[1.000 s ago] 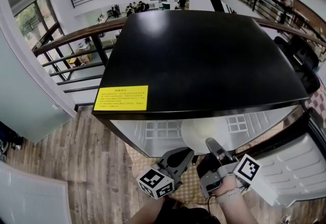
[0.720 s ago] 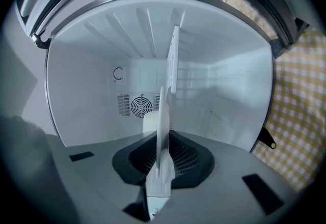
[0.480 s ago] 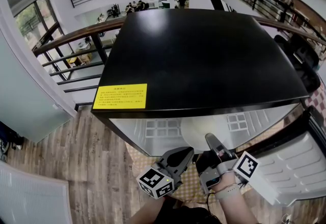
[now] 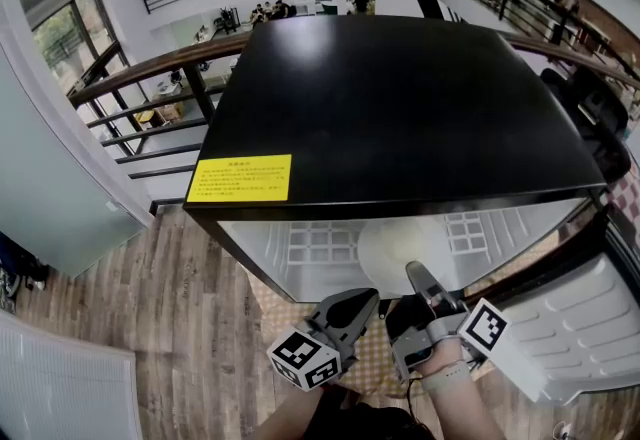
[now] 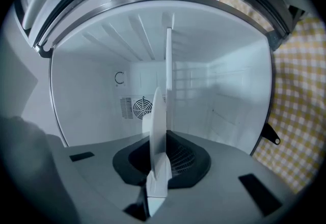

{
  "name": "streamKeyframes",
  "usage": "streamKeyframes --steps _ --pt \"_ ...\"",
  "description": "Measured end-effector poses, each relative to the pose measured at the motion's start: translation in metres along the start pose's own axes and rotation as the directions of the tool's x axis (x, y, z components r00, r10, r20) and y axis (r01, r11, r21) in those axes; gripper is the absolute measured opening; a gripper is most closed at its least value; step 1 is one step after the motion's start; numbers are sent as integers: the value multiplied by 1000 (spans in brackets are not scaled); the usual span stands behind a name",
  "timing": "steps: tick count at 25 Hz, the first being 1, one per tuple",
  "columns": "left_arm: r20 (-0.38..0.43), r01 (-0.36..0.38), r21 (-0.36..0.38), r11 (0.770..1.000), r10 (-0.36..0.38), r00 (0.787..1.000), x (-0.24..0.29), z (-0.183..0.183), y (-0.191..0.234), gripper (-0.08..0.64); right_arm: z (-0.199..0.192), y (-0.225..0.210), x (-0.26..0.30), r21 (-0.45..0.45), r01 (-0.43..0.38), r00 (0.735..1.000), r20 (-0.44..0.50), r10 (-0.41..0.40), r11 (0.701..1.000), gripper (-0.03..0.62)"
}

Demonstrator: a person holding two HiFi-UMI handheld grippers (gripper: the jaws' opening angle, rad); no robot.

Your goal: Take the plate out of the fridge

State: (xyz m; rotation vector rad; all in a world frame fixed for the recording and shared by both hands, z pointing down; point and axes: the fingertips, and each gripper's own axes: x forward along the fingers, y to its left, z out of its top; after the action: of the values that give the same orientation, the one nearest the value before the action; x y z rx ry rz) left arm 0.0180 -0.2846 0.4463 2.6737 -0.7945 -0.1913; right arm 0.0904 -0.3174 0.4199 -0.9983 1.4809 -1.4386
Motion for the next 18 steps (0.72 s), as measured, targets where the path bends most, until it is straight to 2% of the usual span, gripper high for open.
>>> streamKeyframes --steps 18 --pt "28 -33 27 999 32 999 -12 -2 -33 9 -4 4 -40 -10 -11 999 -35 10 1000 48"
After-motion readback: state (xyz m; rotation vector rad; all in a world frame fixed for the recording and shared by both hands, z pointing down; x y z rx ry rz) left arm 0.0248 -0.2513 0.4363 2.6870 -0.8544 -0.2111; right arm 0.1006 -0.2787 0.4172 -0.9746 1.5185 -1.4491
